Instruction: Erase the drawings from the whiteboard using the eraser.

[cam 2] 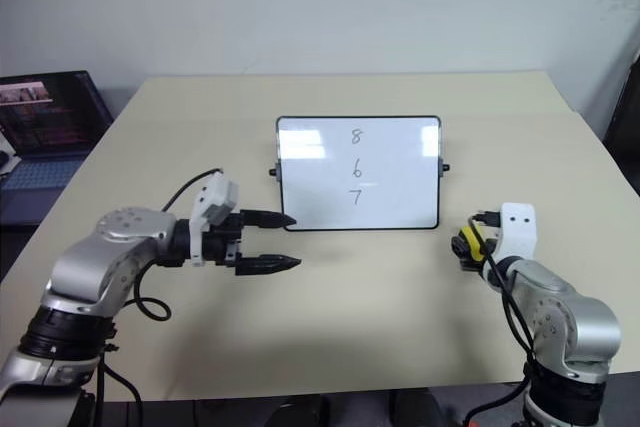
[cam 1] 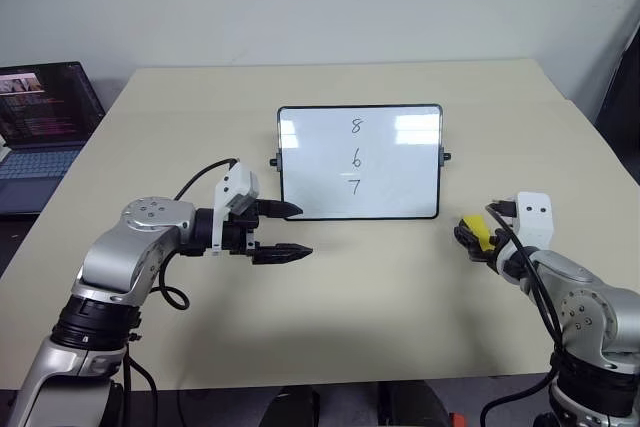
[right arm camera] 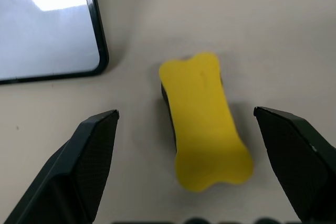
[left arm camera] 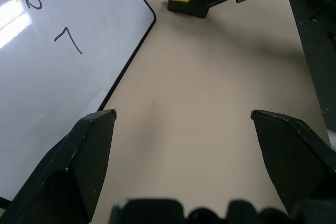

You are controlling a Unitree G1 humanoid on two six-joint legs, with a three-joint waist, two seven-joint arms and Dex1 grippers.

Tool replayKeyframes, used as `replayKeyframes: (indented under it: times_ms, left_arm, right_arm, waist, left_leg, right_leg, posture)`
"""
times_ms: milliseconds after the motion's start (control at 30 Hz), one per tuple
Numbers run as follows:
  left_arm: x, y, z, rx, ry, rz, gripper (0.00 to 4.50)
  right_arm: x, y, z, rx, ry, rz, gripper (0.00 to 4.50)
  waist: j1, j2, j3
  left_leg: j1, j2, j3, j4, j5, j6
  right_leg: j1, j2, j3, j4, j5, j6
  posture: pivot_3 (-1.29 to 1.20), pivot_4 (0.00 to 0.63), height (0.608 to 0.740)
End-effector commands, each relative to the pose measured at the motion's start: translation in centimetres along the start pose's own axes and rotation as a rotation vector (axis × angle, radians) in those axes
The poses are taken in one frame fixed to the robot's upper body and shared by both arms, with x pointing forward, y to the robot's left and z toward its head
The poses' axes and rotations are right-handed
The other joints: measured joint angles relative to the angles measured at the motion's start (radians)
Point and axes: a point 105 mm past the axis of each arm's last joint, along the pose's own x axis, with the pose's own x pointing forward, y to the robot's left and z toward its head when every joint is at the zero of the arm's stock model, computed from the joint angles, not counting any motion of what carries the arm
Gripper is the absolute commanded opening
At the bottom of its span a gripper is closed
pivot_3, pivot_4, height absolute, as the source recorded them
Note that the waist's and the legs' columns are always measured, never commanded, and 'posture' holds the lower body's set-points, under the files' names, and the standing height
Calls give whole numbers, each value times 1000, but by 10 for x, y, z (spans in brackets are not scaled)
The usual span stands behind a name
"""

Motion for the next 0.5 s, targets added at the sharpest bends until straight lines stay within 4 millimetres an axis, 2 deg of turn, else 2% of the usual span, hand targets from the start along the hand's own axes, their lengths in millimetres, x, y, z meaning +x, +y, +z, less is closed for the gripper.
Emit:
replayKeyframes:
  times_ms: [33,367,500]
  left_arm:
    - [-7,-1,12,50,-15,19,4500]
    - [-8,-1,13,50,-12,22,4500]
    - [-9,0,13,52,-9,25,4500]
  right_arm:
    - [1,-3,3,-15,-28,-10,4449]
    - [7,0,8,-15,-46,-5,4449]
    - [11,-1,21,-10,-76,-7,4449]
  waist:
    - [-1,0,0]
    - [-1,0,0]
    - [-2,0,0]
  left_leg:
    - [0,0,1,0,0,0]
    - [1,0,1,1,0,0]
    - [1,0,1,1,0,0]
  right_leg:
    - [0,0,1,0,0,0]
    - [0,1,2,2,0,0]
    - [0,1,2,3,0,0]
  posture:
    - [0,150,740]
    - [0,150,740]
    - [0,150,740]
